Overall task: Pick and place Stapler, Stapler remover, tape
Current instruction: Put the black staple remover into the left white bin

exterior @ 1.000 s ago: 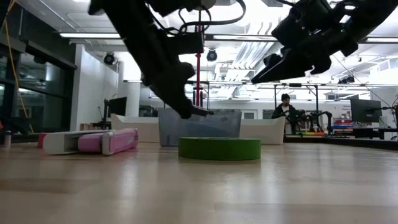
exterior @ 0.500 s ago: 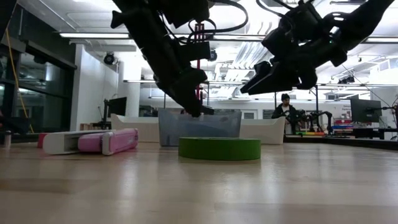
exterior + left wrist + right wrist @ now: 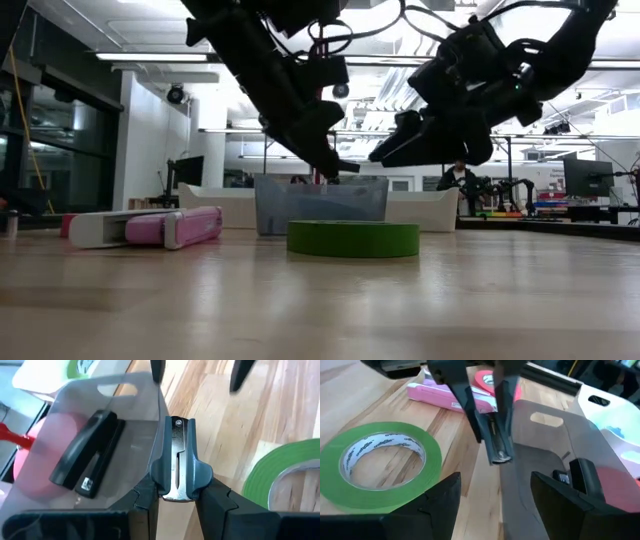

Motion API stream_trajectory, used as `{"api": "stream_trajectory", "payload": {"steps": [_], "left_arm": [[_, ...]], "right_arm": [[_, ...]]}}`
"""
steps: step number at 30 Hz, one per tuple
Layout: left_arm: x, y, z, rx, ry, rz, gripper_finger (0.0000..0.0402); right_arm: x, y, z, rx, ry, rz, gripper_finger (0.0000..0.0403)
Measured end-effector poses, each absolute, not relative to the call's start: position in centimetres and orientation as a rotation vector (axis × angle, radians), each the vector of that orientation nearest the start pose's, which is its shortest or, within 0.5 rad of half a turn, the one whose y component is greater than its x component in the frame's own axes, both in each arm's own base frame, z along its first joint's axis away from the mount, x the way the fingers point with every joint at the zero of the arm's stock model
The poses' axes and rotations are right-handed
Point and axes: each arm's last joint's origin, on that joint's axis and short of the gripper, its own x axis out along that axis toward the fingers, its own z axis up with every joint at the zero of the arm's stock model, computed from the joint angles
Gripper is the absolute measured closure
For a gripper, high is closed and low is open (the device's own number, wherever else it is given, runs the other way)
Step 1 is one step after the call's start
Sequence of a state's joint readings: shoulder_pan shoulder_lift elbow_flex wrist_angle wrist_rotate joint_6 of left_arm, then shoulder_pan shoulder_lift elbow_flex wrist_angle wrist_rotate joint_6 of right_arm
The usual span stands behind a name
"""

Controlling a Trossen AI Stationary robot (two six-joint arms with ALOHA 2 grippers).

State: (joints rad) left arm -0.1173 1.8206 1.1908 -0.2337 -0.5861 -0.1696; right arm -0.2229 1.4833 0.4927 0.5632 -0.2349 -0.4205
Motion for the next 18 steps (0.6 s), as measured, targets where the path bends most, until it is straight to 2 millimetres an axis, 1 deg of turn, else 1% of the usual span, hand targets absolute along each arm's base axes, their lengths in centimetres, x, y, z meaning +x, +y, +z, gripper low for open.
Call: {"api": "stream_trajectory", "payload": {"steps": [5, 11, 18], "left_arm": [[37.81, -2.86, 19.40, 0.145, 0.771, 0.497, 0.0313], [37.89, -2.92, 19.44, 0.136, 0.766, 0.482, 0.0313], [38.35, -3.03, 19.84, 0.151, 0.720, 0.438, 0.0313]], "right_arm": [[26.82, -4.92, 15.27, -0.365, 0.370, 0.116, 0.0170], [27.17, -5.00, 15.00, -0.411, 0.343, 0.116, 0.0173], [27.34, -5.04, 14.62, -0.415, 0.343, 0.118, 0.0176]]}}
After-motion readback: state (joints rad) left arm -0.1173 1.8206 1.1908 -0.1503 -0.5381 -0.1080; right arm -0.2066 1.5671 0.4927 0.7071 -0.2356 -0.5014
